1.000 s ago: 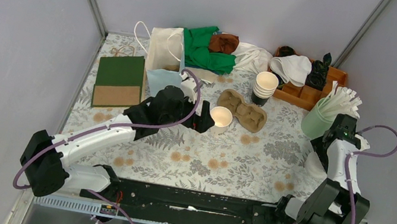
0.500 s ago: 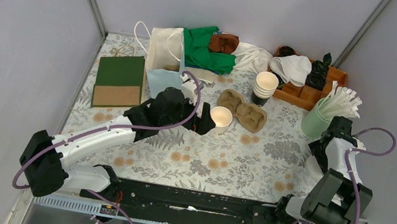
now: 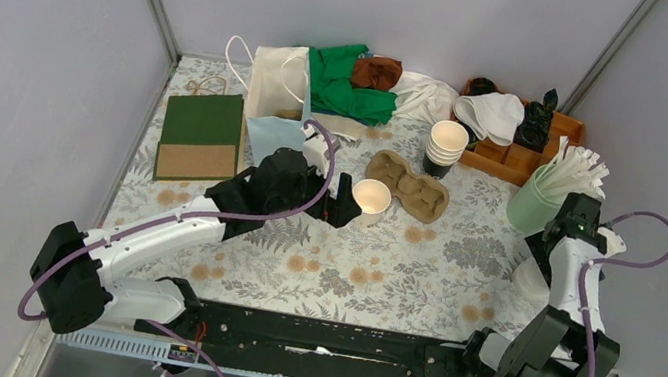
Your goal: Pack the takeout coffee
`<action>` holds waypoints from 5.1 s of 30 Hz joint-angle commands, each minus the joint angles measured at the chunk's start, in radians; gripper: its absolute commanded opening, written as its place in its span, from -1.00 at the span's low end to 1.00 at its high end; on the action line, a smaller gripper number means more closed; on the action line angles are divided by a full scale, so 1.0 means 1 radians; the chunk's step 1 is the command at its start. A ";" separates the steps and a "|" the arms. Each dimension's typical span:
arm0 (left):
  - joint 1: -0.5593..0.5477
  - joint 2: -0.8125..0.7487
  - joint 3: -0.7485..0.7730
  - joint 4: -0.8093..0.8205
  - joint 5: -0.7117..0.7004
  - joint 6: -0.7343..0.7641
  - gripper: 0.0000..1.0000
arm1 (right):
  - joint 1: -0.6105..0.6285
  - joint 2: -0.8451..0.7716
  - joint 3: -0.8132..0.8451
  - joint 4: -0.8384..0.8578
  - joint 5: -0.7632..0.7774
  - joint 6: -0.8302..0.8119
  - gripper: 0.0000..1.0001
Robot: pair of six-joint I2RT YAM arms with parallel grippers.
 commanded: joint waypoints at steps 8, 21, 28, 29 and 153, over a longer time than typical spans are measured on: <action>-0.005 -0.026 -0.004 0.051 -0.014 -0.004 0.98 | 0.160 -0.035 0.126 -0.103 -0.046 0.006 0.75; -0.002 -0.029 -0.039 0.102 -0.050 -0.061 0.98 | 0.663 -0.044 0.287 -0.187 -0.153 0.092 0.62; 0.011 0.002 -0.023 0.126 -0.056 -0.086 0.98 | 0.909 0.120 0.463 -0.167 -0.248 0.068 0.62; 0.017 0.009 -0.019 0.125 -0.055 -0.090 0.98 | 0.924 0.149 0.488 -0.158 -0.267 0.059 0.62; 0.071 0.226 0.023 0.234 -0.156 -0.189 -0.55 | 0.879 0.128 0.252 0.357 -0.549 -0.110 -0.02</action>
